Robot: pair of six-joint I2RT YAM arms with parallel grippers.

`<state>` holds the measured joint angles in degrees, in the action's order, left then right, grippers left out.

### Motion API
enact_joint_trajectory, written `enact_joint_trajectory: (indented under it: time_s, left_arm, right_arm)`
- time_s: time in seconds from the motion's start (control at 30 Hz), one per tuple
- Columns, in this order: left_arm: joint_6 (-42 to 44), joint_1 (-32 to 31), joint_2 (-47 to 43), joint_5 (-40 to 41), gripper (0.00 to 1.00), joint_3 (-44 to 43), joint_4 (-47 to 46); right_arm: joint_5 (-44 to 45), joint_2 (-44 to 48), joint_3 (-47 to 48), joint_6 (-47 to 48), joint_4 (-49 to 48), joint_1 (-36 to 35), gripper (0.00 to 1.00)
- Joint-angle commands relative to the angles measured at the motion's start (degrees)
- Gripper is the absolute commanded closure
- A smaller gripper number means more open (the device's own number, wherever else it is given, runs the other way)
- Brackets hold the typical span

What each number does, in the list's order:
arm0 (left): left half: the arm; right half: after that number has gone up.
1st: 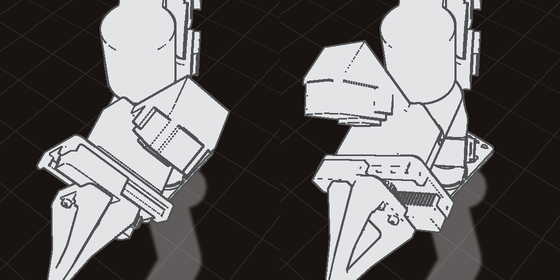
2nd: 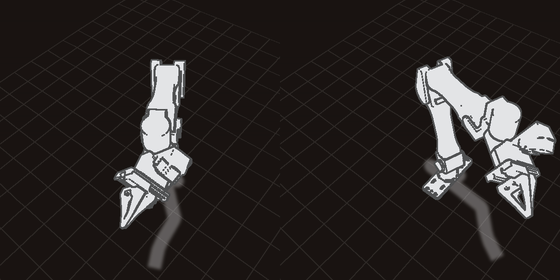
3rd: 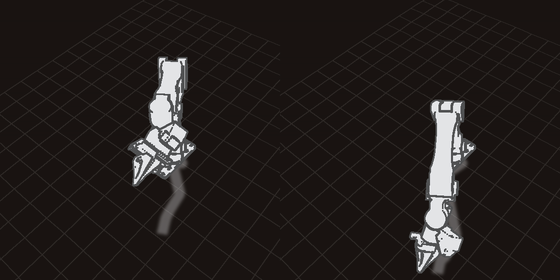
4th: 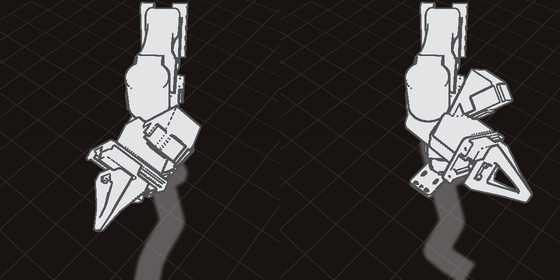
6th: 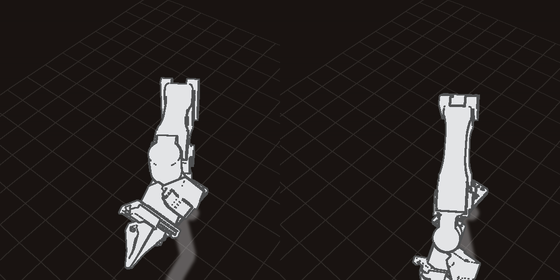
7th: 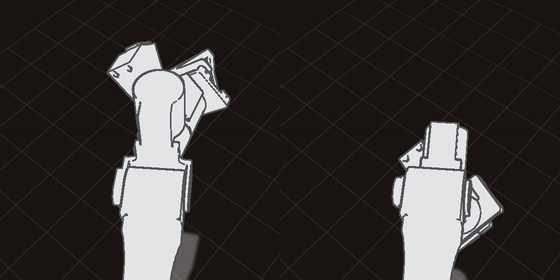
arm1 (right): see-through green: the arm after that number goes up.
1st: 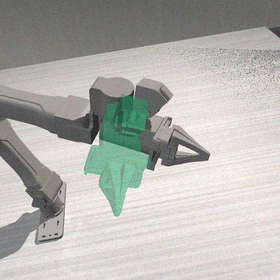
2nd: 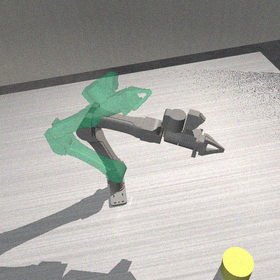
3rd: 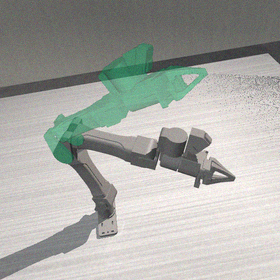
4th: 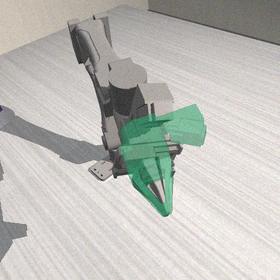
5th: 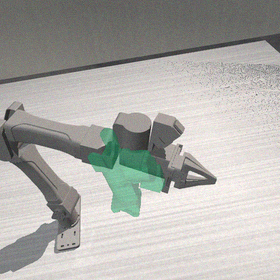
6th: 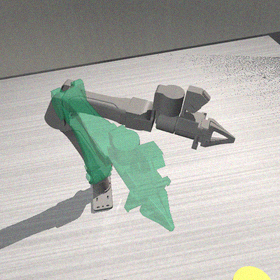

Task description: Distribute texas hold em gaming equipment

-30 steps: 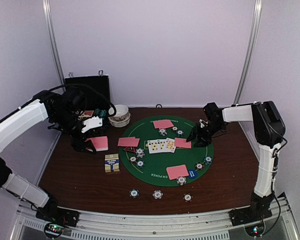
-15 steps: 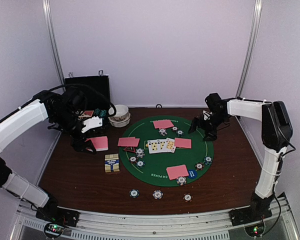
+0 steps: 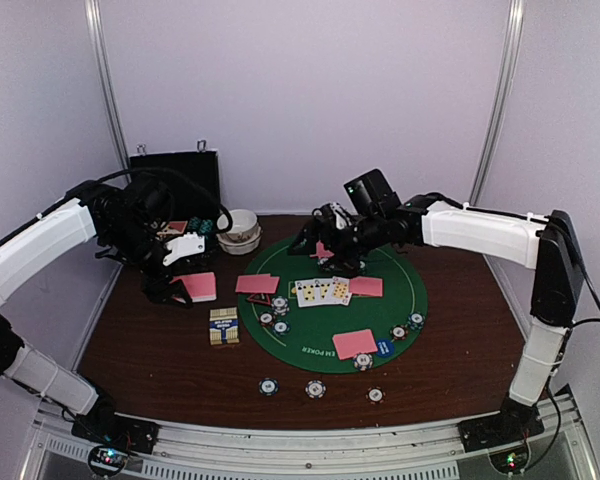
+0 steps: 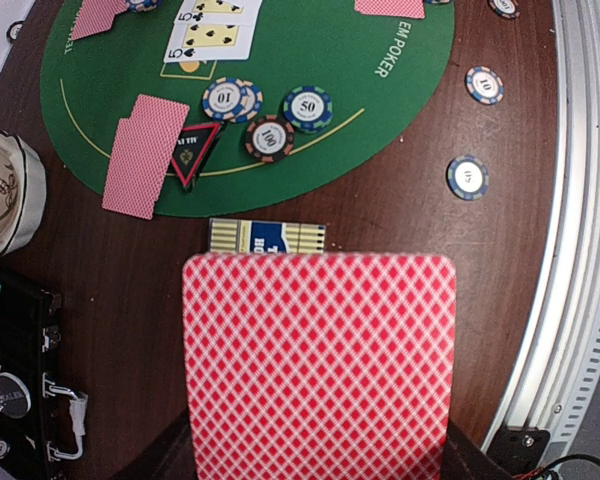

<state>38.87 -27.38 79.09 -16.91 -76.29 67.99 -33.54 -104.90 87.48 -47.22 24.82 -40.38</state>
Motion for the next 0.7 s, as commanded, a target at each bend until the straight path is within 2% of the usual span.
enact_joint_trajectory:
  time_s: [0.0,0.2,0.67]
  left_arm:
    - [-0.55,0.22,-0.58,-0.82,1.0,-1.47,-1.61]
    - [-0.64,0.22,-0.61,-1.49,1.0,-1.75,-1.58]
    - [-0.77,0.17,-1.02,-2.12,1.0,-2.0,-1.59]
  right_arm:
    - [-5.38,-1.27,-0.35,-11.12,-15.58,-4.97,0.01]
    - [-8.31,-4.87,0.96,-15.99,-22.46,-10.21,0.0]
    - [-11.28,-13.25,7.31,-19.55,-28.36,-16.05,0.0]
